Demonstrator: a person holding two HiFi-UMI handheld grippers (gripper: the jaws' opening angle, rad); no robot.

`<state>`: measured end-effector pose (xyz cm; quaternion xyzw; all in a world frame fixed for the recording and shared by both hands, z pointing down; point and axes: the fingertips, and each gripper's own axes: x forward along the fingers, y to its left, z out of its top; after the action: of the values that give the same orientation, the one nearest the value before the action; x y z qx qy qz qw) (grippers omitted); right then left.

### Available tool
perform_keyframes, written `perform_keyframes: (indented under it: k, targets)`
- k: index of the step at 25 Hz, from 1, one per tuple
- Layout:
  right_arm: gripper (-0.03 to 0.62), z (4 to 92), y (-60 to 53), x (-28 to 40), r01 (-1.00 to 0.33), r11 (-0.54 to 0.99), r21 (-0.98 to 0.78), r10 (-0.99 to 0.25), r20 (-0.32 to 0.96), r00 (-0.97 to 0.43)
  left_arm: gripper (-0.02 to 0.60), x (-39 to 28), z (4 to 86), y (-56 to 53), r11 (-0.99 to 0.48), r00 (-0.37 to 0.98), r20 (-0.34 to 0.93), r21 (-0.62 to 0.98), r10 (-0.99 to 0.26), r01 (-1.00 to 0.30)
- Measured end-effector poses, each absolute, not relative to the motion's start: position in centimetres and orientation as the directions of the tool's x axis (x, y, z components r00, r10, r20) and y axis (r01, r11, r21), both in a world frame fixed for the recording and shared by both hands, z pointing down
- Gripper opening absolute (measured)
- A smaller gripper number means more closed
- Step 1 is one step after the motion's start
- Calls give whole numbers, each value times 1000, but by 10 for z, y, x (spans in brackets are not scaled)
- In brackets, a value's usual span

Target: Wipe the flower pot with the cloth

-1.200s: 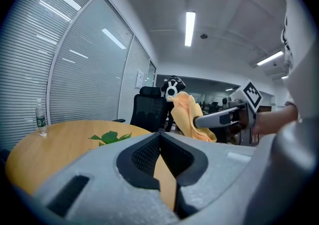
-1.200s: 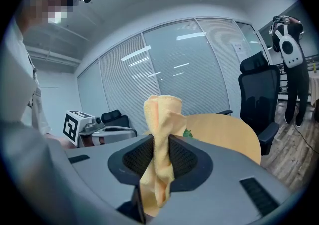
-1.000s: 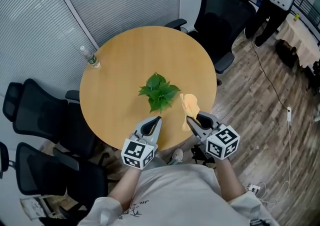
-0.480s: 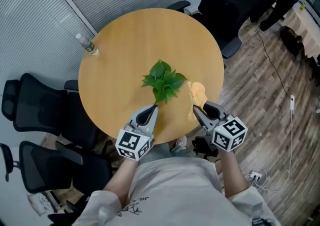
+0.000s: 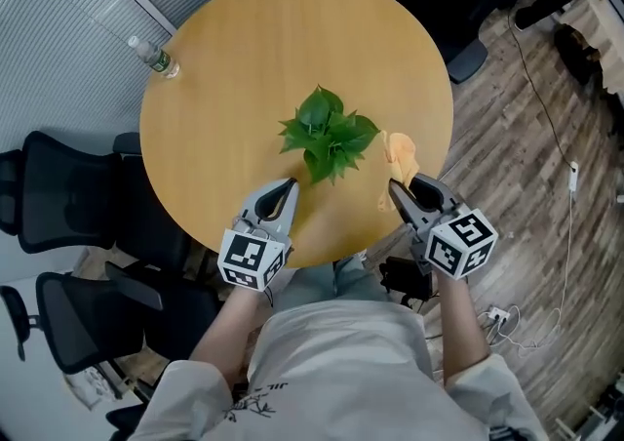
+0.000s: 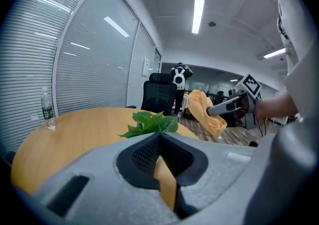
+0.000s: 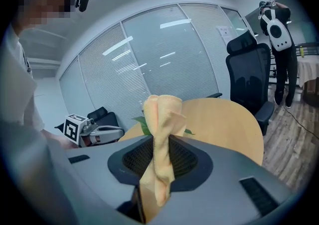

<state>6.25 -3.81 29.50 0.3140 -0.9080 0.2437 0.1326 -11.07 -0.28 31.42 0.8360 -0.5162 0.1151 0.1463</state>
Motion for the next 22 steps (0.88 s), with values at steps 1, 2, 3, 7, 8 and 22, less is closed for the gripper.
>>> perform_keyframes:
  k: [1,2,3,7,8,22]
  targets:
    - [86,299,-40,62,-639,680,-360,-507,399,-764,11,-112,321,-5,-424,442,351,130,-826,-896]
    - [86,303,-42,62,-643,675,-362,-508,404,-761,11,-114,328,-8,-423,444,353,140,-823,-895]
    - [86,308,-44,62,-646,671,-364,-508,409,-758,11,-115,334,-10,-420,446,353,151,-823,-895]
    - [86,328,-52,67,-667,642,-378,-517,430,-741,12,-124,354,-19,-408,444,355,176,-823,-896]
    - [86,333,-56,69,-674,633,-381,-520,435,-735,12,-126,358,-22,-406,443,357,178,-822,-896]
    - [86,397,-92,70,-705,586,-400,-502,504,-703,64,-128,413,-47,-470,502,372,178,-781,-864]
